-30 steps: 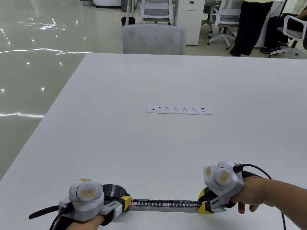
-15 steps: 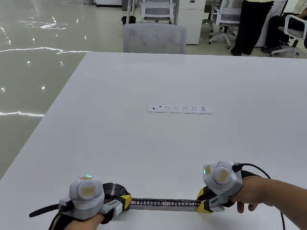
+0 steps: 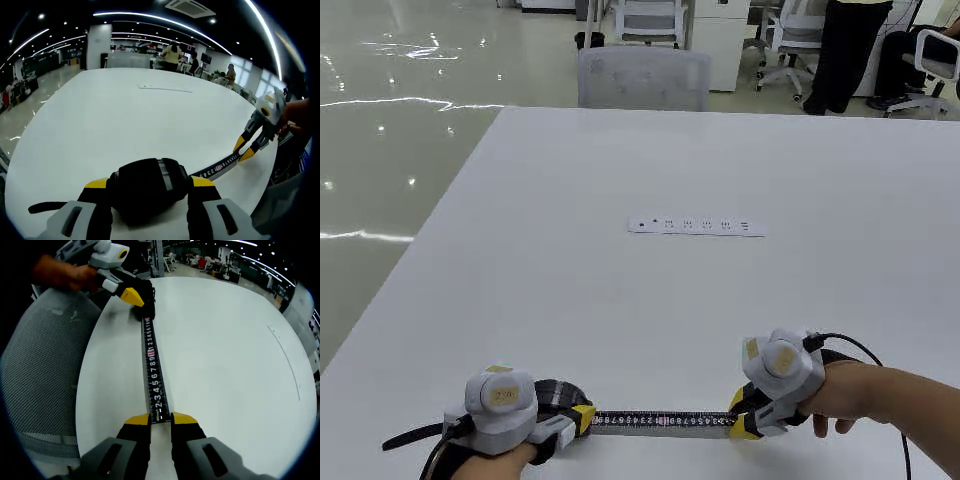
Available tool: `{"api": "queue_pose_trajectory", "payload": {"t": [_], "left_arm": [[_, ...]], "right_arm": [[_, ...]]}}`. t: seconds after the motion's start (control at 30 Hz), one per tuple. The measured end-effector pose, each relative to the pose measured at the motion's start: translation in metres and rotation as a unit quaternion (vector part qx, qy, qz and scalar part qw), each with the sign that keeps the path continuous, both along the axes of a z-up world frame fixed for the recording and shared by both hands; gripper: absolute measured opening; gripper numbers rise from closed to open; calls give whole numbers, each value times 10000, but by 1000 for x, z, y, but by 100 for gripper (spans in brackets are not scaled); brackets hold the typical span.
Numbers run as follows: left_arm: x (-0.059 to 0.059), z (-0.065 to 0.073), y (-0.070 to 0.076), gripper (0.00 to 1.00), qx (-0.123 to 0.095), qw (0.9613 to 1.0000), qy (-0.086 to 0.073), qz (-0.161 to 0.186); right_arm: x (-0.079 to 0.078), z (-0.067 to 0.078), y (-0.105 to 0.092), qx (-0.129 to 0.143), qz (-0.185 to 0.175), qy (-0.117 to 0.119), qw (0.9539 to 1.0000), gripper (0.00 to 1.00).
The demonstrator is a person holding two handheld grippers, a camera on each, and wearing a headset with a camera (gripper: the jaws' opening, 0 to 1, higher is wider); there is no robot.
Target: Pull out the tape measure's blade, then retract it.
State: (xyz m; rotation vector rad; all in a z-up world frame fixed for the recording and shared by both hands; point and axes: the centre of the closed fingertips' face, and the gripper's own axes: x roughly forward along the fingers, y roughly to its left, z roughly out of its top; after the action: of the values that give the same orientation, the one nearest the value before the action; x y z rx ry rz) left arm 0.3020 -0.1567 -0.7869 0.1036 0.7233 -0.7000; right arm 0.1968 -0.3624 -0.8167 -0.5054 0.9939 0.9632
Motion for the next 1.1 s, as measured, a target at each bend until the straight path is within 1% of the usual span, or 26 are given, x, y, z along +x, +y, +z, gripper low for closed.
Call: {"api": "queue_pose_trajectory", "payload": {"t": [0.07, 0.2, 0.3, 0.6, 0.73, 0.83, 1.1], "left_arm": [[0, 0, 0, 56, -4, 10000, 6, -21], [0, 0, 0, 56, -25, 10000, 19, -40], [0, 1, 0, 56, -44, 10000, 32, -40], [-1, 1, 0, 56, -33, 10000, 41, -54], [-1, 1, 0, 56, -38, 10000, 51, -52], [-1, 1, 0, 56, -33, 10000, 53, -57], [-1, 1, 0, 56, -42, 10000, 59, -56]], "right_arm": [[-2, 1, 2, 44, 17, 59, 10000, 13], [-1, 1, 2, 58, 69, 72, 9999, 13], [0, 3, 6, 115, 68, 62, 9999, 13], [2, -1, 15, 81, 67, 72, 9999, 13], [5, -1, 18, 106, 34, 73, 9999, 13], [5, -1, 21, 110, -3, 131, 9999, 14], [9, -2, 28, 109, 0, 86, 9999, 13]]}}
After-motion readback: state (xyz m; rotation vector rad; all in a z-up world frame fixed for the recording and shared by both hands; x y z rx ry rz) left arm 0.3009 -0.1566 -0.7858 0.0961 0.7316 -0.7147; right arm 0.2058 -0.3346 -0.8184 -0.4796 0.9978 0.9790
